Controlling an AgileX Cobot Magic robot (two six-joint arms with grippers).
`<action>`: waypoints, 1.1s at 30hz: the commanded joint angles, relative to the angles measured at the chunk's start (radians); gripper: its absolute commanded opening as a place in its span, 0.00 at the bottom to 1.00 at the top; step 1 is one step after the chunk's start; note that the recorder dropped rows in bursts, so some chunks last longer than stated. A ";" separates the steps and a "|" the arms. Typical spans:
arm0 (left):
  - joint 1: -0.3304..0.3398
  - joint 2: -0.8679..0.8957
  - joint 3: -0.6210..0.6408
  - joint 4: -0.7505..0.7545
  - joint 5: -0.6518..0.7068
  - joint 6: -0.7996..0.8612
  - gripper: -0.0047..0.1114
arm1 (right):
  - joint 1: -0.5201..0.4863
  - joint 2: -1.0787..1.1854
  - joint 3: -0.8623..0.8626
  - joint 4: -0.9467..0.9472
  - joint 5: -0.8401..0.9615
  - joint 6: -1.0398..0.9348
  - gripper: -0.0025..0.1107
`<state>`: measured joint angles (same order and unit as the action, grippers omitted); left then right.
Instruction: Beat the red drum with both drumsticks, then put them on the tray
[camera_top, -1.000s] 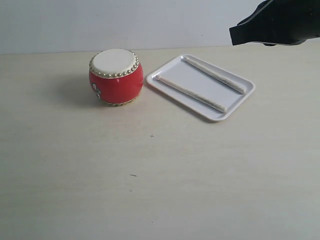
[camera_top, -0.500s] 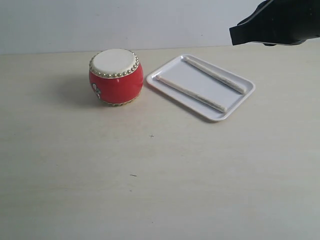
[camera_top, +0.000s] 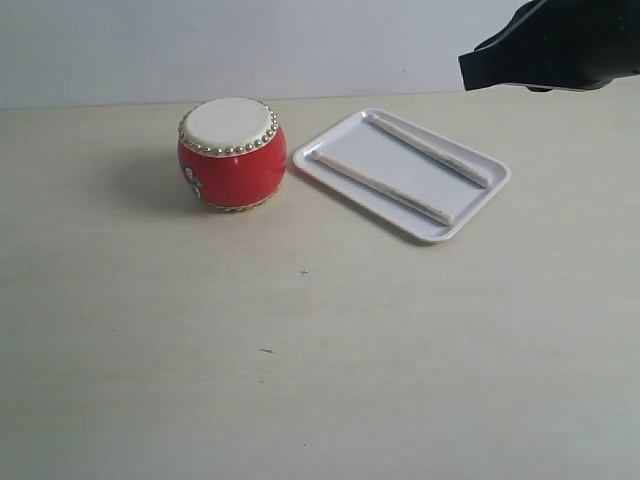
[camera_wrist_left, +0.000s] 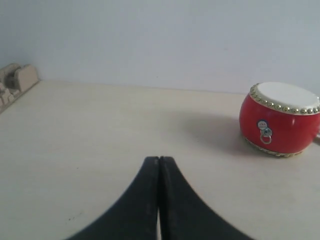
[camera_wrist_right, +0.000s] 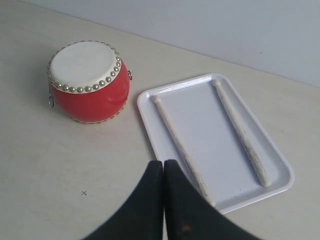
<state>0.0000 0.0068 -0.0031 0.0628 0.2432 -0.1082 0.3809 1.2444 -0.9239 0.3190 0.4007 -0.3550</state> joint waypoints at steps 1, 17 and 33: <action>0.001 -0.007 0.003 0.002 0.044 -0.004 0.04 | -0.009 -0.006 0.005 0.003 -0.014 0.002 0.02; 0.001 -0.007 0.003 0.002 0.111 -0.003 0.04 | -0.009 -0.006 0.005 0.003 -0.014 0.002 0.02; 0.001 -0.007 0.003 0.002 0.111 -0.003 0.04 | -0.009 -0.006 0.005 0.003 -0.014 0.002 0.02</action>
<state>0.0000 0.0068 -0.0031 0.0628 0.3586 -0.1082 0.3809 1.2444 -0.9239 0.3190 0.4007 -0.3550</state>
